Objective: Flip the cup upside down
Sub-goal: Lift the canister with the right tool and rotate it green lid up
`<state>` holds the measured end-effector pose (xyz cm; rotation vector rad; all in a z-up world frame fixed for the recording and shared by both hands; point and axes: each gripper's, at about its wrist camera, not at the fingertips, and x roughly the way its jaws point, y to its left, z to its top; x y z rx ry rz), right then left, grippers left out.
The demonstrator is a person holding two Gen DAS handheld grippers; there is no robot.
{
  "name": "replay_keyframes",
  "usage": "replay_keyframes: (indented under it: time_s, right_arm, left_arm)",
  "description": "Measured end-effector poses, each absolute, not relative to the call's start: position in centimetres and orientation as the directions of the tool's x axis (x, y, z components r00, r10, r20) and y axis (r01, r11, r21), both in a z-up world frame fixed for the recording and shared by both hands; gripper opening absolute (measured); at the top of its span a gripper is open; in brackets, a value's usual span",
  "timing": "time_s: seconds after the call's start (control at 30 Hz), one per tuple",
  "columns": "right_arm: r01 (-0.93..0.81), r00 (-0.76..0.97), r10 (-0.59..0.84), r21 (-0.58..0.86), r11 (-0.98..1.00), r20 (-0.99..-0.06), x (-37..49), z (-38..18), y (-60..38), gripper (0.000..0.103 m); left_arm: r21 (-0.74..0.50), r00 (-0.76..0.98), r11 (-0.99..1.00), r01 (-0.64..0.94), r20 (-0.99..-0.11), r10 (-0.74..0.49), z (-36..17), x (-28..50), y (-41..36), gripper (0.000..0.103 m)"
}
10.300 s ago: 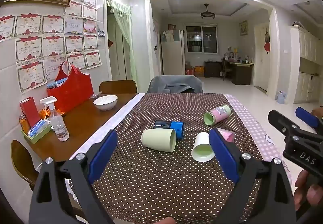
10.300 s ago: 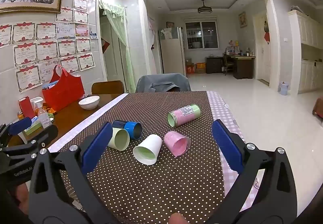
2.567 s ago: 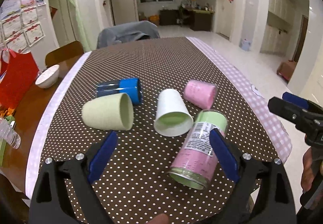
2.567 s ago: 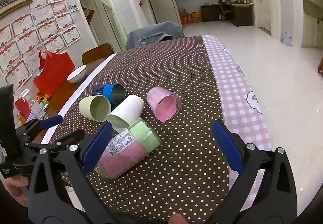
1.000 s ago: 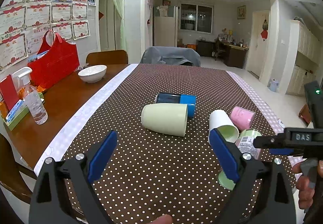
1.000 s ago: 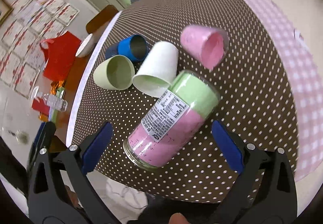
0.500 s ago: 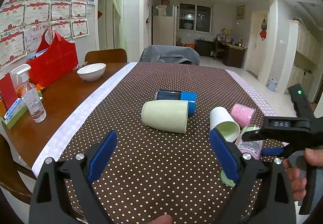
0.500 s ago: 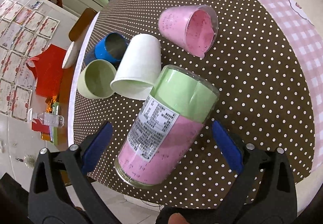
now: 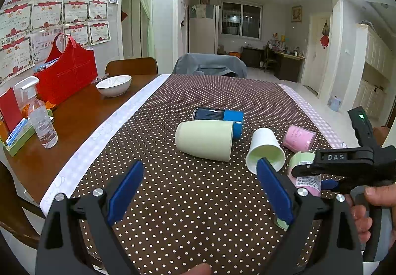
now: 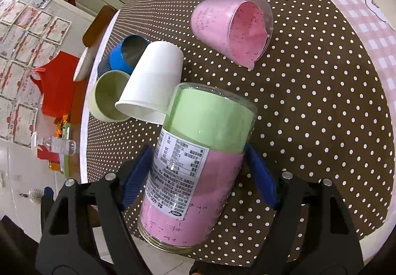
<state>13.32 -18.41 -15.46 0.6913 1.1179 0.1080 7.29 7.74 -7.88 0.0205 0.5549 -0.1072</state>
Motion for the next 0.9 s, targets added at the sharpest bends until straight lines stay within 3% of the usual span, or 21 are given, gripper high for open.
replay_keyframes:
  time_s: [0.5,0.9]
  right_arm:
    - [0.111,0.635,0.412,0.605,0.789,-0.654,10.6,-11.1,-20.3,0.071]
    - [-0.040,0.764,0.301,0.423,0.905,-0.571,8.0,-5.6,-19.4,0.071]
  left_arm:
    - [0.030,0.861,0.994,0.104,-0.504,-0.075,-6.1,6.4,6.1,0.091]
    - [0.041,0.872,0.994,0.105,-0.483,-0.072,-5.0,5.5,5.0,0.091]
